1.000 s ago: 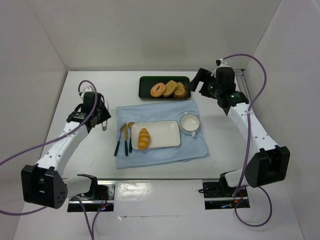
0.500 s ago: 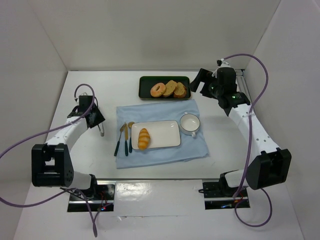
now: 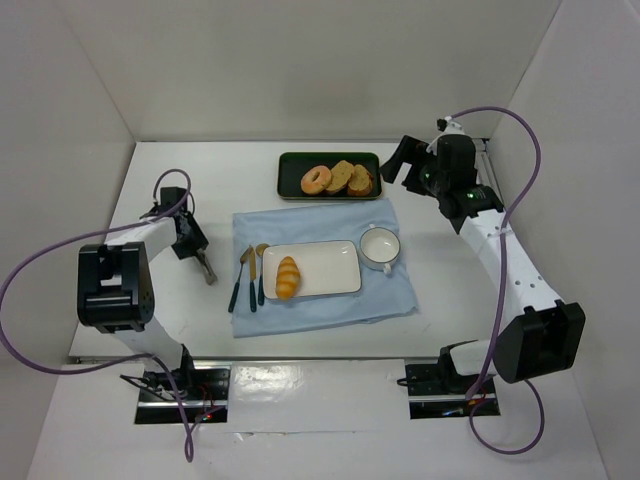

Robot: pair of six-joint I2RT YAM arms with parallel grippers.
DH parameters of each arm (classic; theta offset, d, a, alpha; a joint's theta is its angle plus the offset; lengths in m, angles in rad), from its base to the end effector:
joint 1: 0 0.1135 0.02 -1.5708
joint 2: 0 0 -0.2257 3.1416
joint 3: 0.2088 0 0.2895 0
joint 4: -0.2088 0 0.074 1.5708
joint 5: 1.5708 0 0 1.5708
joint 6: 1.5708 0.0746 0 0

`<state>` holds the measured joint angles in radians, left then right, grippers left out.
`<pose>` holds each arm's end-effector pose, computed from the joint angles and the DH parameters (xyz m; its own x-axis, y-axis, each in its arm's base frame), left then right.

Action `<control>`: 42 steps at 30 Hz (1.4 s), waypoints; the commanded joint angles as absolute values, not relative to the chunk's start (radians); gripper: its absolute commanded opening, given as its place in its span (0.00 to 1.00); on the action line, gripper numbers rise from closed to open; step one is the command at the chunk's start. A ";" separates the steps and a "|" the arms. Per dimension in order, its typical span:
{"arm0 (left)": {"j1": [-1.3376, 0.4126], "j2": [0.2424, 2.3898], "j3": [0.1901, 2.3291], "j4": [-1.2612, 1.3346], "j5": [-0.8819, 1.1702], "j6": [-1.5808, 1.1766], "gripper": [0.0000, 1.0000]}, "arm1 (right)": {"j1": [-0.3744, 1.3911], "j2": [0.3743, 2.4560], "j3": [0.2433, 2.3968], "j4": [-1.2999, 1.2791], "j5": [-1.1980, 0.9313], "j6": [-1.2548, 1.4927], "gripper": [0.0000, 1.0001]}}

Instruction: Place the bread

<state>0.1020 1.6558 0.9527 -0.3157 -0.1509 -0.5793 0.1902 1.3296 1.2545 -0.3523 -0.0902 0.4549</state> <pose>0.3684 0.0490 0.0752 -0.6108 -0.6066 -0.5089 -0.6136 0.7689 -0.1800 0.3797 0.0799 0.3098 -0.4837 0.3525 -0.8011 -0.0626 0.8990 0.4334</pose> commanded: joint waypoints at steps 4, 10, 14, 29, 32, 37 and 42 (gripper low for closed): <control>0.112 1.726 1.035 -0.366 -0.126 -0.535 0.53 | 0.178 1.287 1.266 -0.336 -0.081 0.451 1.00; 0.112 1.738 1.077 -0.391 -0.126 -0.526 0.59 | 0.178 1.278 1.232 -0.336 -0.072 0.451 1.00; 0.112 1.729 1.077 -0.410 -0.126 -0.526 0.61 | 0.178 1.278 1.232 -0.336 -0.072 0.451 1.00; 0.121 1.678 1.078 -0.437 -0.146 -0.525 0.65 | 0.178 1.269 1.221 -0.327 -0.091 0.469 1.00; 0.132 1.669 1.089 -0.449 -0.146 -0.525 0.73 | 0.178 1.259 1.212 -0.316 -0.101 0.480 1.00; 0.150 1.660 1.118 -0.471 -0.124 -0.505 0.84 | 0.178 1.259 1.212 -0.316 -0.101 0.480 1.00; 0.150 1.660 1.143 -0.494 -0.095 -0.505 0.85 | 0.178 1.259 1.212 -0.316 -0.101 0.471 1.00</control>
